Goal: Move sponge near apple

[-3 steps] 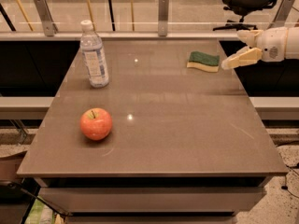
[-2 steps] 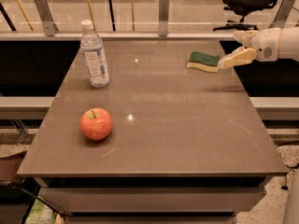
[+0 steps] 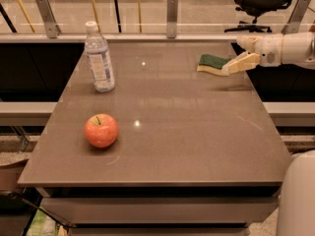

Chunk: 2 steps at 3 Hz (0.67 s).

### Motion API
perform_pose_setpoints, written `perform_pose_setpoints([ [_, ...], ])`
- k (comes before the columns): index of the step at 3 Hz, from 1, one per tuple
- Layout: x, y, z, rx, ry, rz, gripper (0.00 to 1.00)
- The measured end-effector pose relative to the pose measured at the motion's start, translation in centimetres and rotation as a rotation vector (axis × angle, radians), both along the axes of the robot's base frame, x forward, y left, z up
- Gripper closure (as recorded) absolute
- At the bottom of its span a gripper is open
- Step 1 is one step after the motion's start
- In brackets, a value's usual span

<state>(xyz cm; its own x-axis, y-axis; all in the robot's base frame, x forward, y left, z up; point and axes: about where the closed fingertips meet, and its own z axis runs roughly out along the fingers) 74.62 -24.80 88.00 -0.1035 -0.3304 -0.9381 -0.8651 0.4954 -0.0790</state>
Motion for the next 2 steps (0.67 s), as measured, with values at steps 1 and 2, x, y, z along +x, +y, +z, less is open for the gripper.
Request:
perform_pose_setpoints([
  [1, 0.7, 0.3, -1.2, 0.008, 0.017, 0.009, 0.0],
  [2, 0.9, 0.1, -2.3, 0.007, 0.035, 0.005, 0.0],
])
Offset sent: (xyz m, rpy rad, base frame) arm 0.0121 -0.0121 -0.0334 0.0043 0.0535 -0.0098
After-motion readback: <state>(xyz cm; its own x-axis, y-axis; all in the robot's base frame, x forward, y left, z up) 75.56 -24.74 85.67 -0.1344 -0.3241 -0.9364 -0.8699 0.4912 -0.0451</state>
